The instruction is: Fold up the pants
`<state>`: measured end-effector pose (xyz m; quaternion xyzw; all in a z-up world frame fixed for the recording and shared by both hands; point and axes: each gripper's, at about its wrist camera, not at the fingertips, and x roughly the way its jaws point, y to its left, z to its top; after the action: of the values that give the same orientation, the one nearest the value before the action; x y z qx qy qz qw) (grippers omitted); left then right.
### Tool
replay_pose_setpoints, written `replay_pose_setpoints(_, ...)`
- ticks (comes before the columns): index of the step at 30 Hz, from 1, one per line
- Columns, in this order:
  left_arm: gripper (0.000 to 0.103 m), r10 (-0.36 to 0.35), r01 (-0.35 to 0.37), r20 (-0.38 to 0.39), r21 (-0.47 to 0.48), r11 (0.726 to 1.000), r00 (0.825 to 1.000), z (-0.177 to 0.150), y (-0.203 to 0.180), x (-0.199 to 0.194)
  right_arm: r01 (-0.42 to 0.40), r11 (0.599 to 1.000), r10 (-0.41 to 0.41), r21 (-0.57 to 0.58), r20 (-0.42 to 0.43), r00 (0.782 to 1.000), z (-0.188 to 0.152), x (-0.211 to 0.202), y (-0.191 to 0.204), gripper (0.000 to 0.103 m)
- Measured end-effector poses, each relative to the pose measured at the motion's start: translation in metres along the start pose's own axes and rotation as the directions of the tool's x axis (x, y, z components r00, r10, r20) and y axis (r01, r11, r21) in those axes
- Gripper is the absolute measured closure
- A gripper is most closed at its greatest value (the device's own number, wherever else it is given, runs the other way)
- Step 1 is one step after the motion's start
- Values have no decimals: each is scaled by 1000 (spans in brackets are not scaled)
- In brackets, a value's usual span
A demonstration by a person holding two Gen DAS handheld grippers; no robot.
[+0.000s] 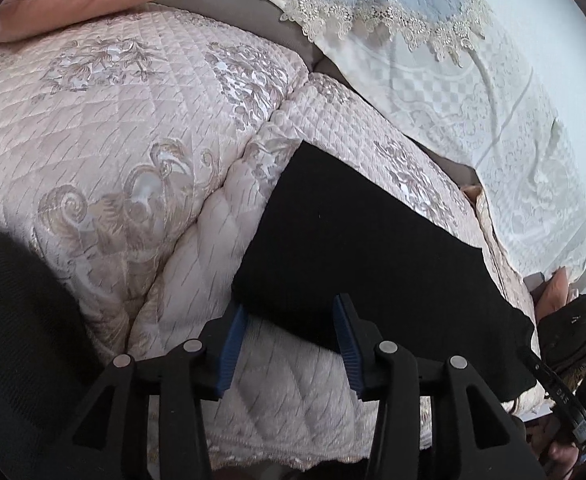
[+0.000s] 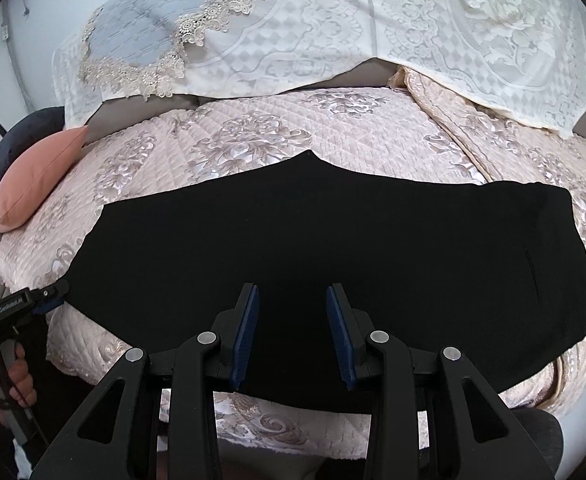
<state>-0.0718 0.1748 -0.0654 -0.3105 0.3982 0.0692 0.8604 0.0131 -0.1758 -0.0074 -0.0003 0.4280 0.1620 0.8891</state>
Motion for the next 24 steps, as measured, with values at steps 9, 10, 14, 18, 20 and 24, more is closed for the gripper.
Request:
replay_pose_setpoints(9,56,7,-5,50,-39,999,999,-2,4,2,-7,1000,7,-2,-8,1000,0,2,1,67)
replay_pose_setpoints(10,56,-3,6,47,-63,998,999,-3,6,0,-8,1000,8,-4,-7,1000,0,2,1,67)
replay_pose_setpoints(14,56,-28,32,39,-117,993,999,-2,10,0,-8,1000,8,-4,-12,1000,0,5,0,67)
replay_pose_setpoints(18,56,-20,26,44,-126,992,999,4,5,6,-13,1000,13,-4,-6,1000,2,5,1,67)
replay_pose_setpoints(20,59,11,-7,53,-87,996,999,7,-1,9,-13,1000,13,-9,-2,1000,3,4,2,67)
replay_pose_setpoints(24,85,75,-73,57,-36,997,996,11,-7,14,-14,1000,14,-10,4,1000,4,2,2,67)
